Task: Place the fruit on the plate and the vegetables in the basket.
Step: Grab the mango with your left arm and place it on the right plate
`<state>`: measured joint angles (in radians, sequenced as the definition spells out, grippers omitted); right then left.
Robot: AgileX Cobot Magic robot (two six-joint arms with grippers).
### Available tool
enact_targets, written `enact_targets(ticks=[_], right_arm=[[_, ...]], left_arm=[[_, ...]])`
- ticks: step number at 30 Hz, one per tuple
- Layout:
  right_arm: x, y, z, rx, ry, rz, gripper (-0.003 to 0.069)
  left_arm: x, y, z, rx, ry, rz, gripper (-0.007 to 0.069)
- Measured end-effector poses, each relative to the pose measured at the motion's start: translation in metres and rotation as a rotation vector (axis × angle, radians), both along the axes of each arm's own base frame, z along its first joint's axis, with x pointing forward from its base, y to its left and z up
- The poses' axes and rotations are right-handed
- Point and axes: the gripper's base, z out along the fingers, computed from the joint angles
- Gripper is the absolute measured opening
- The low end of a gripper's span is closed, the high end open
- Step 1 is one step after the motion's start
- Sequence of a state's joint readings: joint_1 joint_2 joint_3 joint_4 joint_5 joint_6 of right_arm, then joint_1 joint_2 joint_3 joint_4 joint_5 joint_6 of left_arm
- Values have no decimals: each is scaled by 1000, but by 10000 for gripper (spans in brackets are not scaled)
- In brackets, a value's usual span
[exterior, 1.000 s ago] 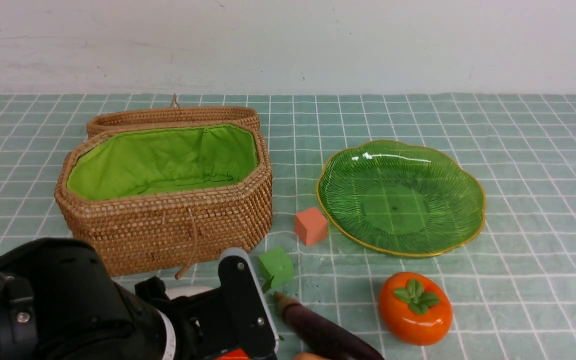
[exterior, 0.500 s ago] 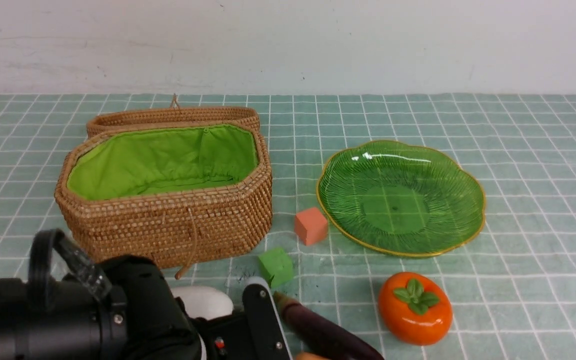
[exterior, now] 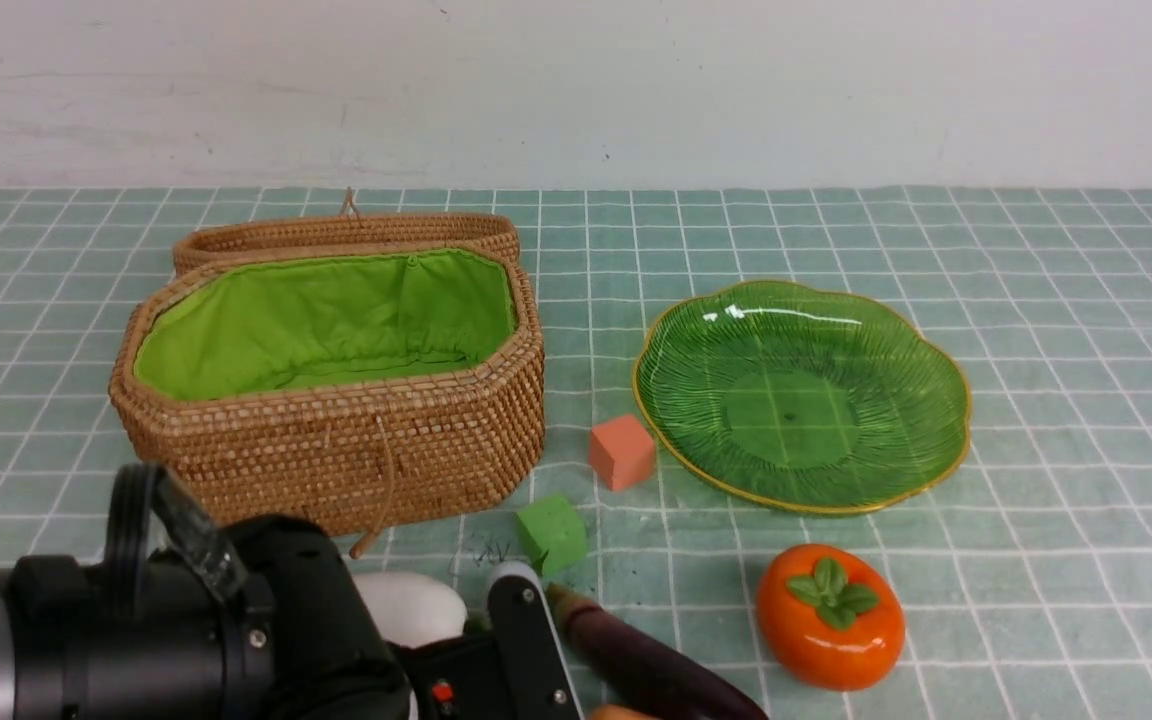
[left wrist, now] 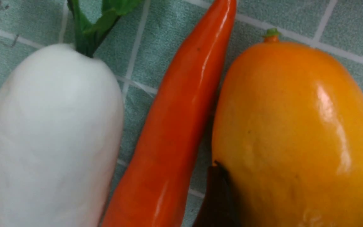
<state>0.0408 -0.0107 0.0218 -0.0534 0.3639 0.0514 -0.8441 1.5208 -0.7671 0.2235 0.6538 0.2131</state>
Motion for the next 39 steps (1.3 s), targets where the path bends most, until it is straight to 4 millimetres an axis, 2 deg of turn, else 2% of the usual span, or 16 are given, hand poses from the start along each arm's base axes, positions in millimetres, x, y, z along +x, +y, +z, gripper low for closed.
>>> enact_targets(ticks=[11,21,27,29,31,34,35,37,39], right_arm=[[0,0,0,0,0,0,242],[0,0,0,0,0,0,242],[0,0,0,0,0,0,242],[0,0,0,0,0,0,242],[0,0,0,0,0,0,242],[0,0,0,0,0,0,242],[0,0,0,0,0,0,242],[0,0,0,0,0,0,242],[0,0,0,0,0,0,242]], left_arm=[[-3,-1,5,15,72,55,514],[14,-19,51,-19,48,83,514],[39,-36,94,-147,-133,58,514],[56,-45,109,-286,-237,73,514],[70,-54,113,-405,-308,89,514],[89,-67,111,-549,-377,112,514],[102,-77,105,-615,-396,127,514],[111,-85,99,-642,-391,147,514],[131,-104,84,-626,-343,195,514]])
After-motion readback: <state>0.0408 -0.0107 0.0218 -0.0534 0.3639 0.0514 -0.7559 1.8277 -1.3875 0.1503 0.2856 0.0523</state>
